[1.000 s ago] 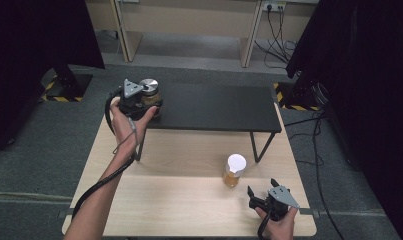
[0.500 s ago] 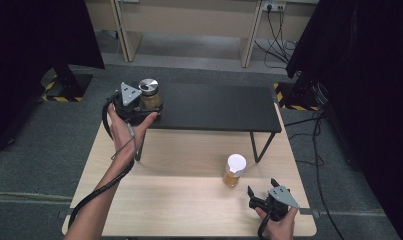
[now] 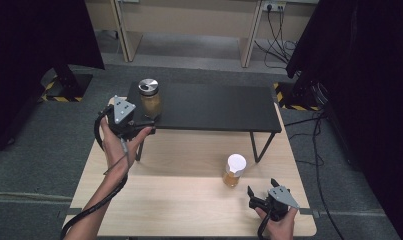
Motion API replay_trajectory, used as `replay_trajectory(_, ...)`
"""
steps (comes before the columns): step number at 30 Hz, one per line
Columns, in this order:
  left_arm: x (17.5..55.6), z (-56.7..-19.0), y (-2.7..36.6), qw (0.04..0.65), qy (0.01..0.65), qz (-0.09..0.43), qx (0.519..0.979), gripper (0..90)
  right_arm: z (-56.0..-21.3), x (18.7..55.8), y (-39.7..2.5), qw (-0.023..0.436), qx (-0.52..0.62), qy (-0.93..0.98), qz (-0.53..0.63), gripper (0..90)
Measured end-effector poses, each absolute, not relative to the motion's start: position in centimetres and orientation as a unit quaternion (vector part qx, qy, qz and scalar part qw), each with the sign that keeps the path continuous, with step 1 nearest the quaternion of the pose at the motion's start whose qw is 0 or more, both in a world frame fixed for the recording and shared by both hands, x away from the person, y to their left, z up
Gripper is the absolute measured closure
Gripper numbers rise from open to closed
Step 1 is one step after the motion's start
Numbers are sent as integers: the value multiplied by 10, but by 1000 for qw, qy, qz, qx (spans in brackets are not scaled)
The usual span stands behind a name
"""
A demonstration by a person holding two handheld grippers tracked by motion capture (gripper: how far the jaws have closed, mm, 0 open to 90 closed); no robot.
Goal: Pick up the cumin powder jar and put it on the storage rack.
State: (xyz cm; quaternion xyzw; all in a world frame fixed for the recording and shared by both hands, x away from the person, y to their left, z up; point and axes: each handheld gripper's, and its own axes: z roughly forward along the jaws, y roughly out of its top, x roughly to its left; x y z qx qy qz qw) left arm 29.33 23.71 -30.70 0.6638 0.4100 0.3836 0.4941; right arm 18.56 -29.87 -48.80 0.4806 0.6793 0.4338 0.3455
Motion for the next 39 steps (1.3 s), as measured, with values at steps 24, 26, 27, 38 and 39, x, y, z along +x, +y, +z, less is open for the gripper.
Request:
replay_trajectory(24,230,-352,252,505,393,371,673,14,-488,186,-299,345,479,681,433,81)
replay_trajectory(26,224,-359,253,505,391,371,674,14,-488,186,-299,345,479,681,434,80)
replay_trajectory(27,224,-359,253,505,391,371,674,14,-488,186,-299,345,479,681,434,80)
replay_trajectory(38,204,-397,256,507,400,356,676,14,-488,186,-298,346,478,682,432,80)
replay_trajectory(39,202,-403,256,509,396,354,677,14,-488,186,-298,346,477,682,432,80)
